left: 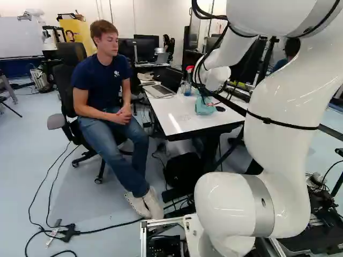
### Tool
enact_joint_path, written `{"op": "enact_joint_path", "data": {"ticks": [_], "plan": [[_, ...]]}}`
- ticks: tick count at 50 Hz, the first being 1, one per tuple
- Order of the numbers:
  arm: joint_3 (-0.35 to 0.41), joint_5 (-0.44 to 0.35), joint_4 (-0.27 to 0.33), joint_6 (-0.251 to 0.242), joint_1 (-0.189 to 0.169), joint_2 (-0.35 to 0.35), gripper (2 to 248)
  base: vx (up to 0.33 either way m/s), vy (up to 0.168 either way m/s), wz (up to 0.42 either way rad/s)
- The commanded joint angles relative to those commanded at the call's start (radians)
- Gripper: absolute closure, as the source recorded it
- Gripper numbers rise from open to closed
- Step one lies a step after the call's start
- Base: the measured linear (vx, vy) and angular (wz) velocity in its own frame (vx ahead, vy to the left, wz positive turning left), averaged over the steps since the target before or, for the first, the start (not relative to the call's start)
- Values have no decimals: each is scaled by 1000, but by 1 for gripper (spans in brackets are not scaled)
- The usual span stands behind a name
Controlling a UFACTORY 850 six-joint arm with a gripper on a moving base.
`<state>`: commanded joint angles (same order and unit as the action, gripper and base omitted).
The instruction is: Clean the table with the green towel
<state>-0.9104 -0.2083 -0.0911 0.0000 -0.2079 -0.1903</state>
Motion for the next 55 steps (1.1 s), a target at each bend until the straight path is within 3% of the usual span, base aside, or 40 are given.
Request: {"op": "enact_joint_path", "data": {"ticks": [55], "plan": [[66,0,0,0,164,60,219,0,0,0]]}}
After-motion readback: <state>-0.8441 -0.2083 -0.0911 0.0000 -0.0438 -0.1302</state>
